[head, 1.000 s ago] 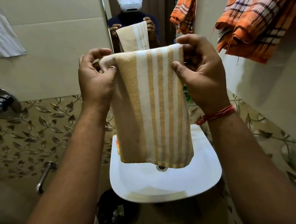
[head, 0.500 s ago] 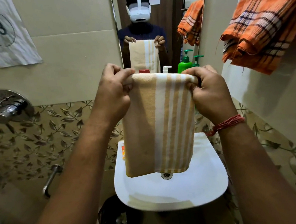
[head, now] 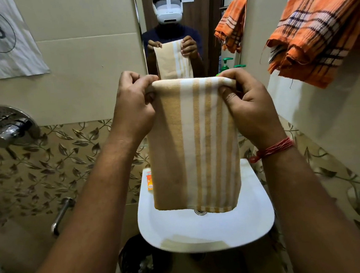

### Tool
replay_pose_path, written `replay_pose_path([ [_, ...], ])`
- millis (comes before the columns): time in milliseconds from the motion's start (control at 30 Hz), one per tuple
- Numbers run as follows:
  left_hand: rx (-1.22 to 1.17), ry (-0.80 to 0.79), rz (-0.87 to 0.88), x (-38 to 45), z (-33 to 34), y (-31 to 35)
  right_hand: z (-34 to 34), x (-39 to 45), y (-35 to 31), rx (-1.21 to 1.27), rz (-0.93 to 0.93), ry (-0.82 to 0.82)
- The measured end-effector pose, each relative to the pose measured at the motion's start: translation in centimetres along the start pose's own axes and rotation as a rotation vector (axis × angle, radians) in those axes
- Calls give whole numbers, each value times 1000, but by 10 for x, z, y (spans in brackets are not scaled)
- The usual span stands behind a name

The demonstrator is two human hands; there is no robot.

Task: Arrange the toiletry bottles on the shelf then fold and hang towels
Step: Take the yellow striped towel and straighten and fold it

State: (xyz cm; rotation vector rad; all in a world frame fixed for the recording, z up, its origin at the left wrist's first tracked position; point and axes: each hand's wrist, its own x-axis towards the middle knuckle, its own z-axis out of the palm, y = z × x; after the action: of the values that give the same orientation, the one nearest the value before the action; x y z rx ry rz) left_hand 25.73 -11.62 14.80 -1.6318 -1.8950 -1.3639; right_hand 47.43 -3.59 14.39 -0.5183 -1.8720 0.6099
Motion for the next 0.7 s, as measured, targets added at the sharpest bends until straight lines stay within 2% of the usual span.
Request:
replay_pose_path([
  [133, 80, -50, -83, -8, 11, -8, 3, -5, -1, -17, 3, 44],
  [167, 10, -70, -124, -9, 13, -10, 2, -7, -1, -16, 8, 66],
  [300, -566, -140, -270, -12, 23, -5, -8, -13, -5, -45, 11, 168],
  [500, -835, -29, -116, 7, 50, 26, -37, -22, -25, -182, -29, 451],
  [700, -1091, -93, 21, 37, 82, 92, -84, -27, -65, -409, -78, 664],
])
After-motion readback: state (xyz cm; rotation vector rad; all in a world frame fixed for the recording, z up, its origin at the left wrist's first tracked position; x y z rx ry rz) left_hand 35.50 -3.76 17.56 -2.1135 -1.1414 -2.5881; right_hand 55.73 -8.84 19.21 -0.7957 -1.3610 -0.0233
